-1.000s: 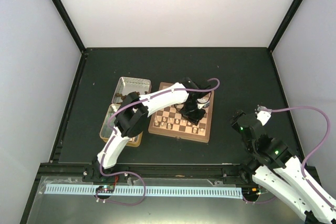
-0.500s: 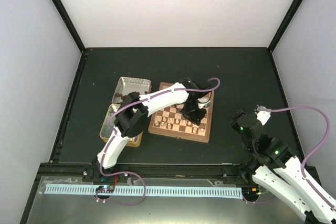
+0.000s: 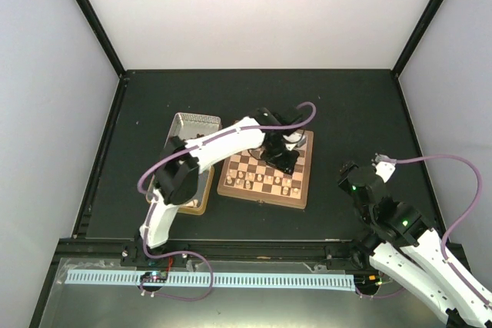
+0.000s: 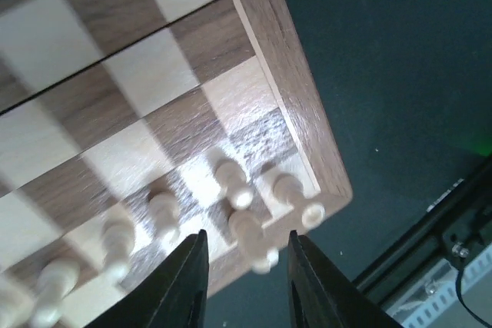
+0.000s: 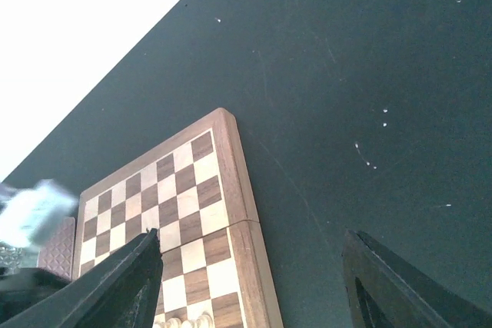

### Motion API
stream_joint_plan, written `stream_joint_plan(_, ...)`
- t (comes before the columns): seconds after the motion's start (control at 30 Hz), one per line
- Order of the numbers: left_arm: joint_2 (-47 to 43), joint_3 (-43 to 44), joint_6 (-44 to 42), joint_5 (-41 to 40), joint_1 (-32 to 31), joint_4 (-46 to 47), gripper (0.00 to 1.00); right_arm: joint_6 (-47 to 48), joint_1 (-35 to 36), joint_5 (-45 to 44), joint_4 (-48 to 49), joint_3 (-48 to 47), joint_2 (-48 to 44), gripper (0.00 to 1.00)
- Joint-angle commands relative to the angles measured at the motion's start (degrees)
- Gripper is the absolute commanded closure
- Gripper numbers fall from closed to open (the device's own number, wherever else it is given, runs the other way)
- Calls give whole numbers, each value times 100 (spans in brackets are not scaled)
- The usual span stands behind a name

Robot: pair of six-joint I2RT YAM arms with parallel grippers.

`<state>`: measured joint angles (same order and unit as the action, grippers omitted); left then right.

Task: Set up the chess pieces on the board
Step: Place the chess piece on the chessboard, then pick up the chess piece from the storage box.

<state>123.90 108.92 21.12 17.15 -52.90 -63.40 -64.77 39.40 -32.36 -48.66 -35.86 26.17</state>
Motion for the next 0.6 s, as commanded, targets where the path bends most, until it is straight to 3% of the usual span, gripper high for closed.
stream_joint_plan(0.0,-1270,-569,180,-307,281,634,68,73,-22,-35,238,-74,24,35)
stream_joint_plan(0.27,-3362,-3272,540,-1169,1323,1578,62,195,-20,237,622,-94,383,34)
stream_joint_plan(0.43,-4642,-4921,775,-1425,2304,2109,65,219,-21,408,763,-202,744,35)
stream_joint_plan(0.57,-5155,-5762,726,-1426,2864,2381,67,186,-24,540,866,-267,972,35)
